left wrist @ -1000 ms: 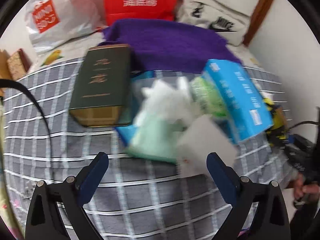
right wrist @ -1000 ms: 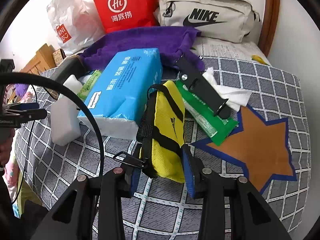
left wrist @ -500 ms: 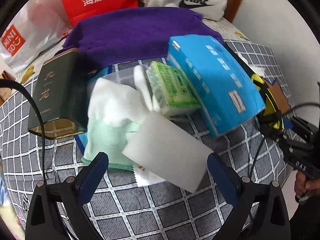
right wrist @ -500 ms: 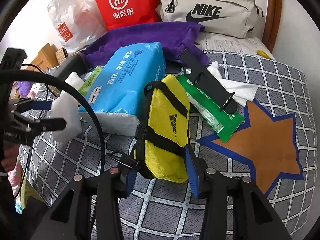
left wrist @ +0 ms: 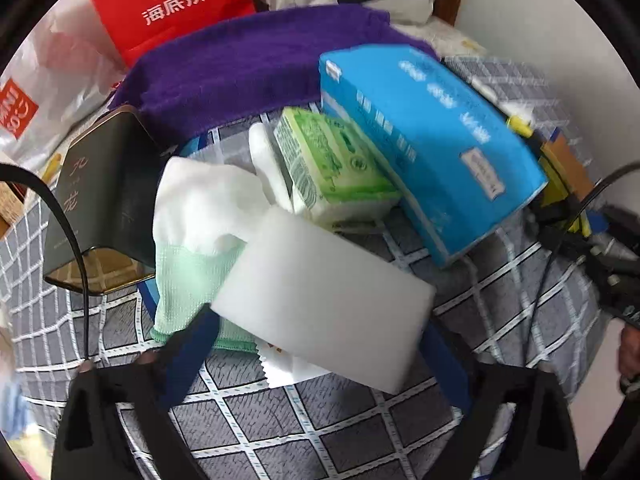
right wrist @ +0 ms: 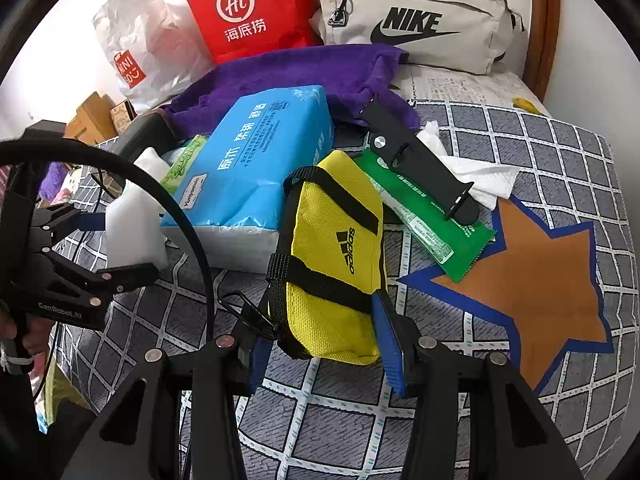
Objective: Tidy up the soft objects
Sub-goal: 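Carry the yellow pouch and white sponge onto the purple towel with both grippers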
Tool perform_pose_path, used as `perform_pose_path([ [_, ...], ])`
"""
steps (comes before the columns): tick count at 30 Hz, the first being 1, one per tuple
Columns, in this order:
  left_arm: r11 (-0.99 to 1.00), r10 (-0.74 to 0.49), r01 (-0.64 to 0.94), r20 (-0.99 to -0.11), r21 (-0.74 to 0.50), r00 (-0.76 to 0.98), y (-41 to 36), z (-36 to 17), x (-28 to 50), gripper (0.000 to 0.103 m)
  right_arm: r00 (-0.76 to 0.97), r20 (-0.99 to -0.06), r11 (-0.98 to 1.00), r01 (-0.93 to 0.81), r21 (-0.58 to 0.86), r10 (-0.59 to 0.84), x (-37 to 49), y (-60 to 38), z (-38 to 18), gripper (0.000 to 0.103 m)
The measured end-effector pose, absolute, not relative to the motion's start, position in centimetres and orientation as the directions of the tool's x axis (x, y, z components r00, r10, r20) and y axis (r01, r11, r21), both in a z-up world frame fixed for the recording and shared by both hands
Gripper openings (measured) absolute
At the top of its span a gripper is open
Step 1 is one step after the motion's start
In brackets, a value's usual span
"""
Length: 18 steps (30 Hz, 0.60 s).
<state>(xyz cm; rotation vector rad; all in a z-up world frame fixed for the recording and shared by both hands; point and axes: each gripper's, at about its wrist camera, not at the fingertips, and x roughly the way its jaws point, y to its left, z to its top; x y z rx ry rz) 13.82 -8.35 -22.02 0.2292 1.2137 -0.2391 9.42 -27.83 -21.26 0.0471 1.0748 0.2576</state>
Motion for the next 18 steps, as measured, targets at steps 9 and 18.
perform_pose_path([
  [9, 0.956, -0.175, 0.285, -0.91, -0.066, 0.375, -5.9, -19.4, 13.6, 0.082, 0.464, -0.859, 0.973, -0.178, 0.149, 0.216, 8.9, -28.0, -19.9, 0.033],
  [18, 0.959, -0.217, 0.263, -0.872, -0.107, 0.439, -3.3, -16.4, 13.2, 0.082, 0.501, -0.838, 0.976, -0.147, 0.163, 0.215, 8.0, -28.6, -17.3, 0.03],
])
